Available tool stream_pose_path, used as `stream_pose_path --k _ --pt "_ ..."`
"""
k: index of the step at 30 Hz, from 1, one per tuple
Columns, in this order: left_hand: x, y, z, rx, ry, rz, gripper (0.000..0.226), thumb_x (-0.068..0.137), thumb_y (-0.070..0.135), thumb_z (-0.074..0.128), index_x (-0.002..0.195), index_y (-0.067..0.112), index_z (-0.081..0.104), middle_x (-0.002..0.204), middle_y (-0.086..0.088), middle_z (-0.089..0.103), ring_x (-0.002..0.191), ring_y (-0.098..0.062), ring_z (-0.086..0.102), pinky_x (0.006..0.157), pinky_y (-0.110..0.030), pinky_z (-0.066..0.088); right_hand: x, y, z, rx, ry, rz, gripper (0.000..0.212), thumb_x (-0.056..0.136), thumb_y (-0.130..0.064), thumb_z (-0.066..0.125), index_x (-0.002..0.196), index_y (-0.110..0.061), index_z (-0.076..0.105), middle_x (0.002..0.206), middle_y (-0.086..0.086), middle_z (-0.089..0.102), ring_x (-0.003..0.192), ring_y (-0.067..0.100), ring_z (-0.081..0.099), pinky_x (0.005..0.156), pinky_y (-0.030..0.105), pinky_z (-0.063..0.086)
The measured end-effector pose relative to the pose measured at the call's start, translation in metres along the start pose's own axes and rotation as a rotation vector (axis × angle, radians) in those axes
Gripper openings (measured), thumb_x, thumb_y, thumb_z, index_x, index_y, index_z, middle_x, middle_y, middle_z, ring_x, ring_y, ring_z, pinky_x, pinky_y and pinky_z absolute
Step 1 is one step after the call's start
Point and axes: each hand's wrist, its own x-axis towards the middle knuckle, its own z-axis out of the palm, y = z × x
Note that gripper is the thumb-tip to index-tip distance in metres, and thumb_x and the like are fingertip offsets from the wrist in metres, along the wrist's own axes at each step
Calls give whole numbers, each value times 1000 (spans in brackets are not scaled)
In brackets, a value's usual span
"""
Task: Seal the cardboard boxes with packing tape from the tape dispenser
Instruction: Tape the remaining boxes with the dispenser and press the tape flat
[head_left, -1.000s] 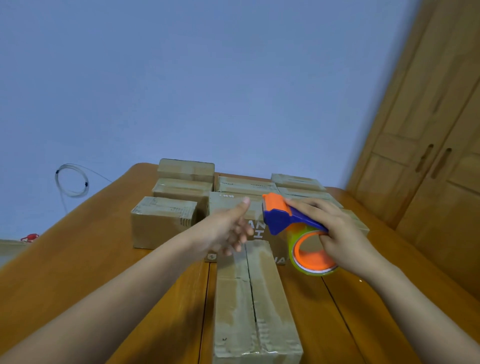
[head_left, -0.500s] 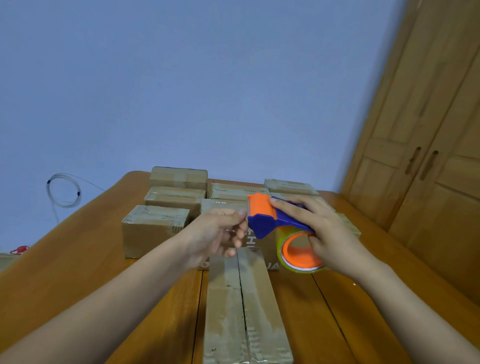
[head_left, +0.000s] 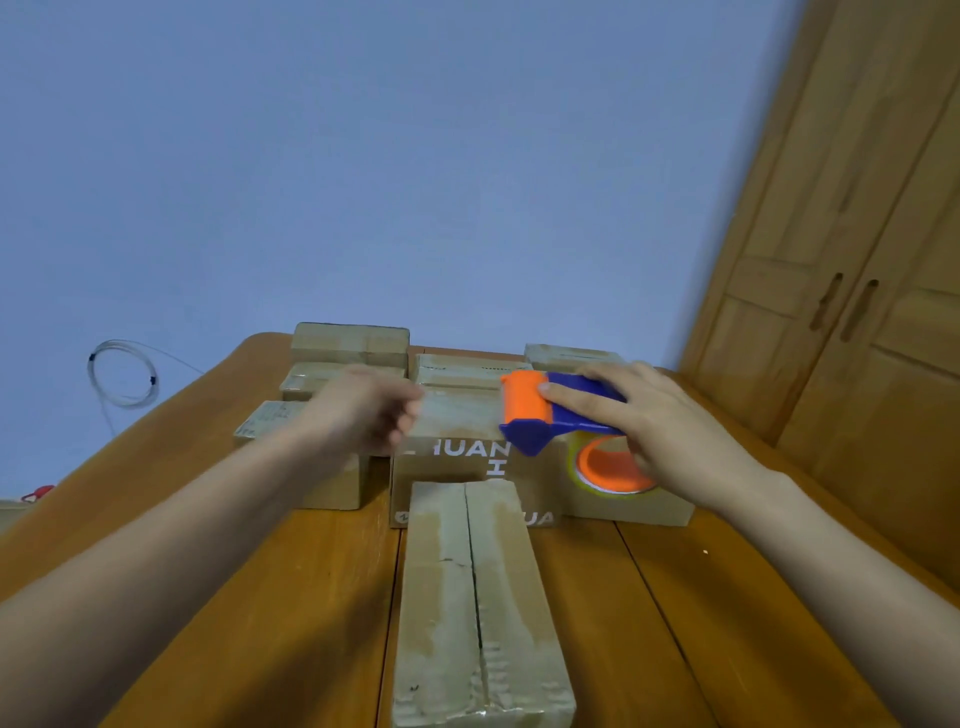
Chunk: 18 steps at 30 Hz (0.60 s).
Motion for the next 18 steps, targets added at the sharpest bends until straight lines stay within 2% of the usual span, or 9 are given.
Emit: stream_pose_path --k 2,5,8,13,16,18 --pt "1 -12 -30 -7 39 35 33 96 19 52 64 9 56 52 -2 50 50 -15 47 55 -28 43 -19 19 2 -23 -18 51 105 70 12 68 145 -46 23 130 11 53 105 33 52 80 46 49" --pt "-1 -39 -48 47 -108 33 33 95 23 52 66 8 58 57 -6 53 53 -17 50 58 -30 42 -38 32 9 -14 -40 86 111 67 14 72 145 -47 23 127 10 56 96 30 53 73 43 51" --pt "0 -60 -42 21 -178 -8 32 90 32 53 68 9 57 59 -6 53 54 -18 50 56 -28 44 -41 33 17 30 -33 71 106 68 12 73 143 -46 26 125 9 57 100 24 47 74 42 49" --pt "-2 -73 -36 37 -192 10 35 86 40 54 71 9 57 60 -6 53 53 -17 51 52 -24 45 -45 37 25 52 -61 53 107 65 11 78 143 -43 27 125 9 58 102 18 40 71 38 48" --pt "-2 -79 -32 38 -176 0 49 81 56 64 70 9 58 59 -5 53 52 -17 52 51 -24 46 -46 38 30 47 -62 50 105 63 8 81 142 -39 32 125 9 59 105 18 40 71 39 50" --pt "-1 -82 -29 40 -144 -6 50 79 57 66 69 8 58 58 -3 52 51 -16 52 51 -23 47 -46 39 33 34 -54 42 102 61 7 83 141 -36 36 125 9 60 106 18 40 72 39 51"
